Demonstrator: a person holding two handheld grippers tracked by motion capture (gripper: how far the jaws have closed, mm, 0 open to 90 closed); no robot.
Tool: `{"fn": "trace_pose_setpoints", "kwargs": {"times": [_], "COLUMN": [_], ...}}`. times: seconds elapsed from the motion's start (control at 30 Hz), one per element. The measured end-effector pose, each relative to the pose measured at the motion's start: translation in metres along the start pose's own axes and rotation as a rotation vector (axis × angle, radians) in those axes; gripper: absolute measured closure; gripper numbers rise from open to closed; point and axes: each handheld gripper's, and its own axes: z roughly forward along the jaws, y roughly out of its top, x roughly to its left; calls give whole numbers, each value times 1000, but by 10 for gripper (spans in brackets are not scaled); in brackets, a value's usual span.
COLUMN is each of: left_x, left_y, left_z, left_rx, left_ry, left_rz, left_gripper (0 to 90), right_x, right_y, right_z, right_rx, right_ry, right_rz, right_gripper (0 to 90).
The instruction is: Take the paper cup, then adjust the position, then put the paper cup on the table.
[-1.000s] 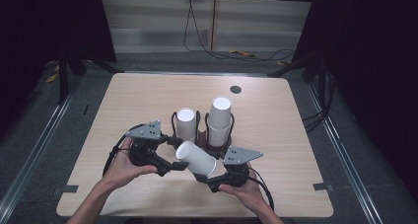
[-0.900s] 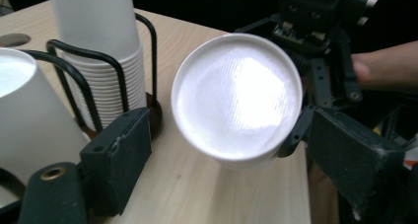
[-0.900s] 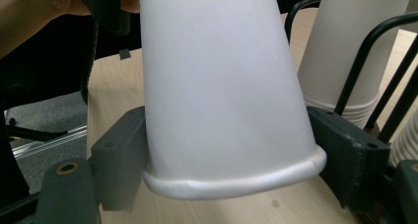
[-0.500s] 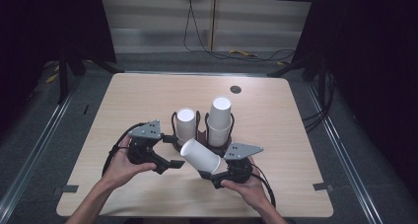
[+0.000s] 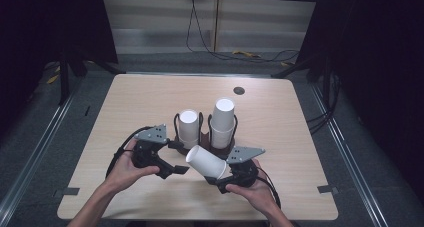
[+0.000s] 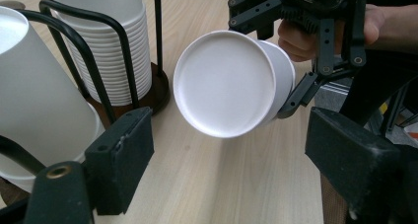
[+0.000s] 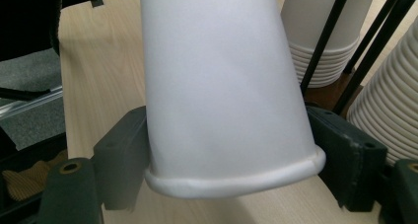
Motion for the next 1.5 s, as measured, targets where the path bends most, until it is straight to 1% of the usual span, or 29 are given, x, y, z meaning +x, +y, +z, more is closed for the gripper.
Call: {"fn": "trace_pose_setpoints", "kwargs": {"times": [0.13, 0.17, 0.2, 0.3, 0.37, 0.43, 0.47, 0.5, 0.53, 0.57, 0.6, 0.67, 0.77, 0.9, 1.0, 1.1, 1.2, 1.23, 1.3, 1.37, 1.4, 1.43, 1.5], "left_x": [-1, -1, -1, -1, -2, -3, -3, -3, -3, -3, -3, -2, -2, -1, -1, -3, -3, -3, -3, -3, -4, -5, -5], "left_y": [1, 1, 1, 2, 2, 2, 2, 2, 2, 2, 2, 1, 0, -2, -2, -2, -2, -2, -3, -3, -3, -4, -4], "left_z": [0, 1, 1, 1, 1, 1, 1, 2, 2, 2, 2, 3, 6, 11, 12, 13, 14, 14, 15, 17, 18, 19, 22], "left_rx": [7, 7, 19, 38, 49, 59, 70, 71, 72, 78, 81, 83, 100, 114, 126, 128, 138, 143, 148, 164, 164, 168, 180], "left_ry": [4, 8, 8, 9, 0, 23, 20, 8, 9, 15, 15, 11, 7, 10, -8, -11, -12, -9, -15, -16, -20, -19, -26], "left_rz": [14, 10, 16, 19, 24, 26, 29, 27, 26, 33, 38, 39, 43, 48, 48, 48, 51, 52, 57, 67, 71, 82, 85], "left_gripper": [190, 191, 194, 197, 202, 177, 171, 171, 169, 166, 157, 160, 160, 164, 181, 173, 168, 164, 166, 167, 172, 187, 202], "right_x": [0, 0, 0, 1, 1, 1, 1, 1, 1, 1, 1, 1, 0, 0, -1, -2, -2, -1, -2, -1, 0, 0, 0], "right_y": [1, 1, 1, 3, 4, 7, 7, 9, 10, 11, 12, 12, 12, 14, 19, 23, 24, 24, 24, 24, 24, 24, 24], "right_z": [1, 1, 2, 3, 3, 3, 3, 3, 3, 3, 3, 4, 6, 8, 10, 10, 9, 10, 11, 11, 11, 11, 12], "right_rx": [21, 32, 44, 69, 87, 108, 114, 124, 135, 142, 154, 169, 189, 225, 256, 272, 283, 295, 299, 306, 309, 313, 335], "right_ry": [-4, -5, -5, 7, 15, 20, 19, 22, 24, 21, 29, 10, 9, 17, 31, 37, 45, 39, 47, 51, 52, 57, 60], "right_rz": [-13, -15, -19, -25, -35, -43, -48, -52, -62, -68, -67, -81, -84, -94, -106, -124, -124, -127, -143, -139, -138, -144, -153], "right_gripper": [226, 227, 227, 227, 228, 229, 229, 229, 230, 230, 230, 231, 232, 232, 232, 232, 232, 232, 232, 232, 232, 232, 232]}}
